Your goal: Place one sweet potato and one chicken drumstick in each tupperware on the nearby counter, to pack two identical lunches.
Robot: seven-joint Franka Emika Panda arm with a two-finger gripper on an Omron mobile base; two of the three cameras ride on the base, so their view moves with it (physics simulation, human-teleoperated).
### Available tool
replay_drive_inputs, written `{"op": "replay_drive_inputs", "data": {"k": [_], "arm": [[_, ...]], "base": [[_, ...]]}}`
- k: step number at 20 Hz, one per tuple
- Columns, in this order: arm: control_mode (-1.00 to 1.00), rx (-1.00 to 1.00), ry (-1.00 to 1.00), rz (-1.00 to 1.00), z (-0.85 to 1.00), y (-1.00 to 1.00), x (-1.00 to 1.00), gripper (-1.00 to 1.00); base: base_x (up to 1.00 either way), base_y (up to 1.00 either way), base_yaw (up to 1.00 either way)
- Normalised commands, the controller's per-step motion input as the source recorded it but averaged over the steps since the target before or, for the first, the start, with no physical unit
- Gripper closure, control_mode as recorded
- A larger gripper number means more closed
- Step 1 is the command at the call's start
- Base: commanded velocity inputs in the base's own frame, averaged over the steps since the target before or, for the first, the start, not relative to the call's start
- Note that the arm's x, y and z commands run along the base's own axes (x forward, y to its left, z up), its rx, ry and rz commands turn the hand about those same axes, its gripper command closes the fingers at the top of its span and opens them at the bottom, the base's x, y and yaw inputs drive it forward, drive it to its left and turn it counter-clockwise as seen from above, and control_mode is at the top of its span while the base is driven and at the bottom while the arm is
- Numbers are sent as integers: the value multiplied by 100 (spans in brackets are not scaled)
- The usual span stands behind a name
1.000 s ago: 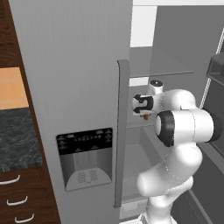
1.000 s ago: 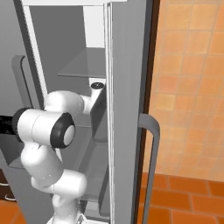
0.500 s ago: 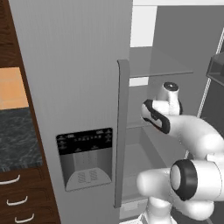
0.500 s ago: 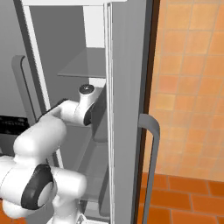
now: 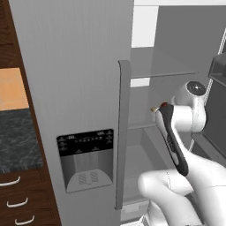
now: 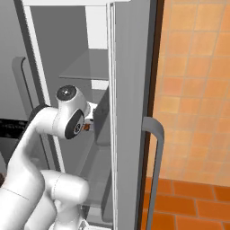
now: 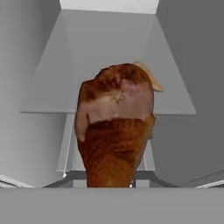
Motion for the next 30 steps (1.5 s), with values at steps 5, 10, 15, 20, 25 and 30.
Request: {"op": "replay_drive_inputs", "data": {"k": [5,10,15,20,25,30], "arm": [[-100,-1,-8,0,51,0,-100,100],[100,0,-2,0,11,3,-20,100],[100,0,0,0,0,0,0,100],[100,0,0,0,0,0,0,100],[100,0,0,0,0,0,0,100],[100,0,0,0,0,0,0,100]], "base": [[0,0,0],[-59,63,0],[-17,100,0],[-20,100,0],[-42,100,0],[-26,100,0]]}}
